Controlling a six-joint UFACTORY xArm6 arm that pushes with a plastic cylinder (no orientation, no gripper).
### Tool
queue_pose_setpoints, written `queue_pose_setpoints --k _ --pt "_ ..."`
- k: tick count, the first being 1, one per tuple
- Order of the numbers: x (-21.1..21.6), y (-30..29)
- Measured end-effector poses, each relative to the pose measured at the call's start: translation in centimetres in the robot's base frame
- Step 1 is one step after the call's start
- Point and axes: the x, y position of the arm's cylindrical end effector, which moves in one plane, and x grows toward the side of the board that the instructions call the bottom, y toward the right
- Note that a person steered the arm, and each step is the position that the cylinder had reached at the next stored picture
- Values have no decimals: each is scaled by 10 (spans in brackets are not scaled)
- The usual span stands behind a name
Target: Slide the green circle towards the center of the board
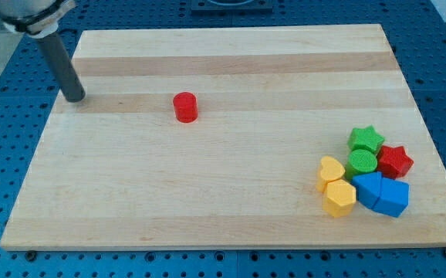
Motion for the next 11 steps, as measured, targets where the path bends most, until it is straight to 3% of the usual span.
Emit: queue_pose_setpoints --k 2,5,10,11 --pt "36 69" --pt "16 231" --pt "2 254" --pt "22 280"
